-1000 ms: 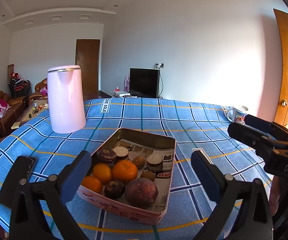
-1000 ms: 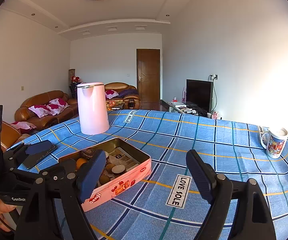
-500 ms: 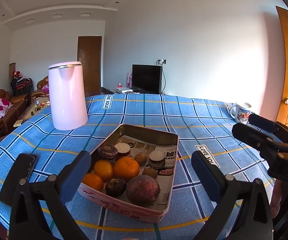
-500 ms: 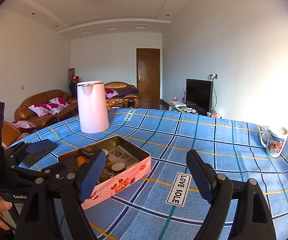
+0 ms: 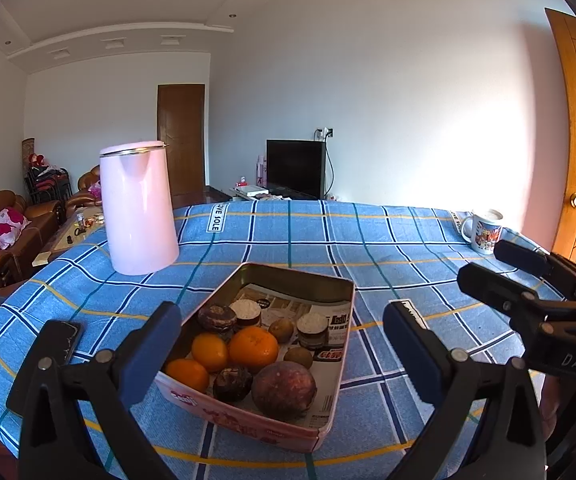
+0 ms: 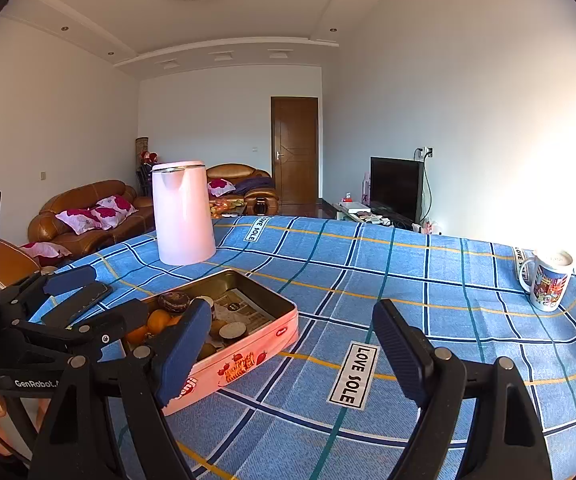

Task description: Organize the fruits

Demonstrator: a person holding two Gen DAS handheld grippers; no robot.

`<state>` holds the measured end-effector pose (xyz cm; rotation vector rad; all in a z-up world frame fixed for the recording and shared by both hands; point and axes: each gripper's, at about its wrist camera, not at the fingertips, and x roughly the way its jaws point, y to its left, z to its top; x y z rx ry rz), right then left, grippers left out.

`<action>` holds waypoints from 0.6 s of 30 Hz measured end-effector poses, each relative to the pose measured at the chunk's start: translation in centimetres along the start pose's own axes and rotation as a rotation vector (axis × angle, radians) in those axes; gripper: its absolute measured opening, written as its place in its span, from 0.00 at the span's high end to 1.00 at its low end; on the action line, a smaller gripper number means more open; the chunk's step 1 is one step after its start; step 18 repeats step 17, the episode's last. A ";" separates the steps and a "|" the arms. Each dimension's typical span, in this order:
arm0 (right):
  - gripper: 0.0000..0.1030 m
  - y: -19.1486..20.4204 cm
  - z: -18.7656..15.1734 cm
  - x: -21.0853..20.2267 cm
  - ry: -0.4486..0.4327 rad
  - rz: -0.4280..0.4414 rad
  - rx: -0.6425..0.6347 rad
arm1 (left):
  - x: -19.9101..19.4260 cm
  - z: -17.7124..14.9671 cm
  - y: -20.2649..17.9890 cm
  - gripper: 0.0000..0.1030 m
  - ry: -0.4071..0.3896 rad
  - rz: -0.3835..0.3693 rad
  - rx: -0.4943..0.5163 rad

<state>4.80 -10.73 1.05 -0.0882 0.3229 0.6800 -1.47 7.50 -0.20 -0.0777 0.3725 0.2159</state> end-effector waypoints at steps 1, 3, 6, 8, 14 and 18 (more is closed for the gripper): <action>0.18 0.0 0.0 0.0 0.000 0.000 0.000 | 0.0 0.0 0.0 0.00 -0.002 -0.001 -0.002; 0.18 -0.1 0.0 0.0 0.000 0.000 0.001 | -0.1 0.1 -0.1 0.00 -0.010 0.000 -0.001; 0.18 -0.2 -0.1 0.0 0.005 0.001 0.004 | -0.2 0.1 0.0 0.00 -0.019 0.009 -0.001; 0.18 -0.3 -0.2 0.0 0.006 0.001 0.005 | -0.2 0.1 0.0 0.00 -0.019 0.008 -0.002; 0.18 -0.4 -0.4 0.1 0.013 -0.002 0.005 | 0.0 0.0 0.0 0.00 -0.006 -0.005 -0.001; 0.18 -0.9 -0.4 0.1 0.016 -0.022 -0.003 | 0.0 0.0 0.1 0.00 -0.006 -0.001 0.001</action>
